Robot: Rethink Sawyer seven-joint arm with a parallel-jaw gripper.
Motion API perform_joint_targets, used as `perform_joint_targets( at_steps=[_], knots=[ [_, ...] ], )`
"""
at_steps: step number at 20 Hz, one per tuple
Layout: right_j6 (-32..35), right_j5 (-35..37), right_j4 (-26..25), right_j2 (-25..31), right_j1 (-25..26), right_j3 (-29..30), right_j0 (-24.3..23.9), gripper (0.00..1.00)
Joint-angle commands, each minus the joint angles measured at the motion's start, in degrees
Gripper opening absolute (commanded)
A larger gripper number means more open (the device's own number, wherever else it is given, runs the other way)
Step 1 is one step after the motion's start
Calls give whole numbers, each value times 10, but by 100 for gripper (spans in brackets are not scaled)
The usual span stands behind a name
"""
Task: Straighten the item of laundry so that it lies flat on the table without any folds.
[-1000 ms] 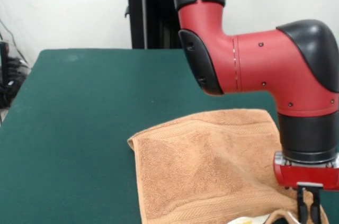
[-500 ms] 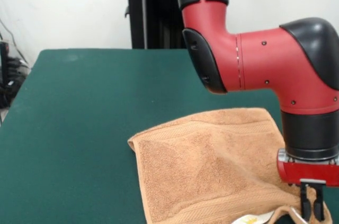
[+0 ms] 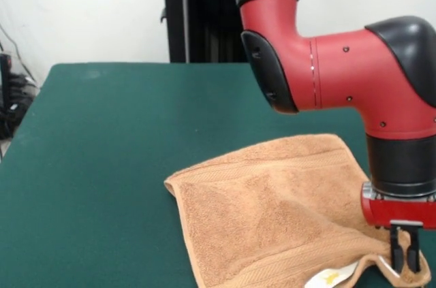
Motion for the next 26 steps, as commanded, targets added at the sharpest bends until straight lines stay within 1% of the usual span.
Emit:
perform_joint_targets(
  at_steps=[1,5,8,10,13,22,23,26],
  knots=[
    [38,104,-6,47,35,52,44,0],
    [27,106,-23,5,50,13,66,0],
    [9,100,-31,10,63,0,61,0],
    [10,97,-32,6,68,-6,65,0],
    [25,108,-28,-24,72,-20,82,0],
    [21,133,-30,-58,91,-49,94,0],
    [27,136,-24,-54,90,-44,91,100],
    [16,140,-26,-40,84,-36,82,100]
  ],
)
